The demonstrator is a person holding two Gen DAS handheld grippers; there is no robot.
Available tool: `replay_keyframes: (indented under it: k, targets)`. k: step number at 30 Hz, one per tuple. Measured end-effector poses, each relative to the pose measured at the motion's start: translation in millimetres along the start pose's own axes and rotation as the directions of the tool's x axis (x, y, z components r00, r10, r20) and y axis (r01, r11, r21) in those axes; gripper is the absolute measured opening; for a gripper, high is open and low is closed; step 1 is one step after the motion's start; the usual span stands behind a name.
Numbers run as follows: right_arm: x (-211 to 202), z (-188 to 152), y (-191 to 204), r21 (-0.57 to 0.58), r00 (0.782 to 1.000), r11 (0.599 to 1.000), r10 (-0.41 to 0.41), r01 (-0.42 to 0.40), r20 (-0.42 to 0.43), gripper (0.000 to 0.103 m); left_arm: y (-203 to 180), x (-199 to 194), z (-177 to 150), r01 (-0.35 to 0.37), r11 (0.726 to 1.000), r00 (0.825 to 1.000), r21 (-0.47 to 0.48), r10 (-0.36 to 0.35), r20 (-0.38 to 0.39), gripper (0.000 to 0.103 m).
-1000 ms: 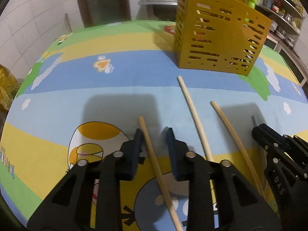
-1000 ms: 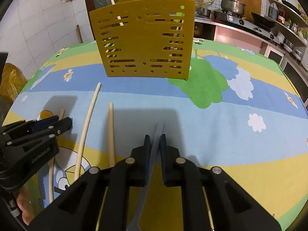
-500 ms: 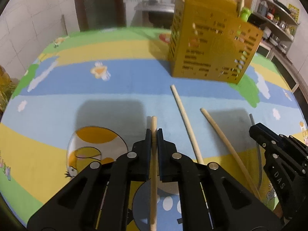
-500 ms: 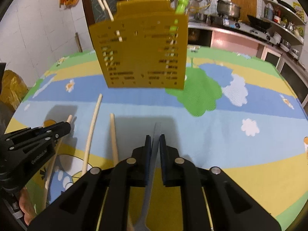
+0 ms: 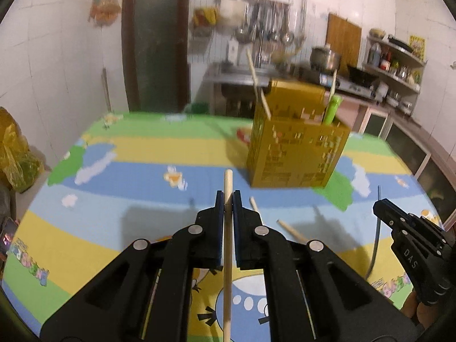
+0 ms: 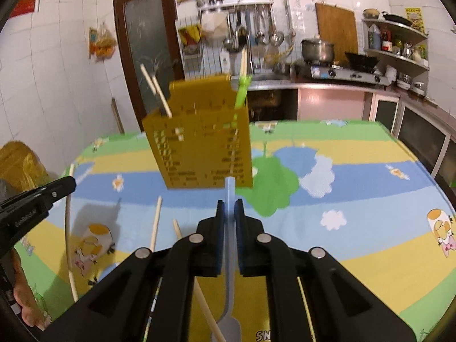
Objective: Organize utensils
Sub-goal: 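Lift the blue spoon and chopstick up over the yellow holder, then lower the spoon and chopstick down into the yellow holder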
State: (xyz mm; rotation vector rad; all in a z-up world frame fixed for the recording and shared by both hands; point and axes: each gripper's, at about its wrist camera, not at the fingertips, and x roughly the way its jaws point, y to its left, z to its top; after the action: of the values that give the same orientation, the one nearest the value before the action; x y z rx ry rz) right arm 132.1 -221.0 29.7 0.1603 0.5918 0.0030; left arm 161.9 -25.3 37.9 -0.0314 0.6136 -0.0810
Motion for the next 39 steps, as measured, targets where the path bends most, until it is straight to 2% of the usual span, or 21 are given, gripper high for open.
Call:
replay_keyframes:
  k: [6, 14, 22, 29, 35, 39]
  targets:
    - [-19.8, 10.4, -6.1, 0.022, 0.996, 1.000, 0.001, -0.003, 0.094, 0.007, 4.3, -27.2, 12.5, 0.032, 0.999, 0.996, -0.003, -0.031, 0.089, 0.005]
    - [-37.6, 14.5, -7.4, 0.025, 0.985, 1.000, 0.007, -0.012, 0.174, 0.007, 14.8, -38.9, 14.1, 0.076, 0.997, 0.987, -0.022, -0.072, 0.141, 0.005]
    - [-35.9, 14.7, -5.9, 0.022, 0.982, 1.000, 0.000, -0.005, 0.190, 0.007, 19.6, -42.7, 13.6, 0.086, 0.996, 0.981, -0.019, -0.082, 0.178, 0.005]
    - [-38.7, 21.9, -7.2, 0.029, 0.979, 0.999, -0.020, 0.015, 0.202, 0.007, 14.6, -50.5, 25.4, 0.096, 0.995, 0.970, 0.015, -0.096, 0.221, 0.005]
    - [-49.7, 46.7, -4.2, 0.042, 0.969, 0.999, -0.030, 0.021, 0.245, 0.007, 5.6, -58.3, 55.9, 0.111, 0.993, 0.954, 0.035, -0.116, 0.276, 0.005]
    - [-59.6, 82.6, 0.1, 0.046, 0.954, 0.999, -0.023, 0.010, 0.299, 0.007, -5.0, -68.4, 95.5, 0.120, 0.991, 0.924, 0.055, -0.132, 0.359, 0.005]
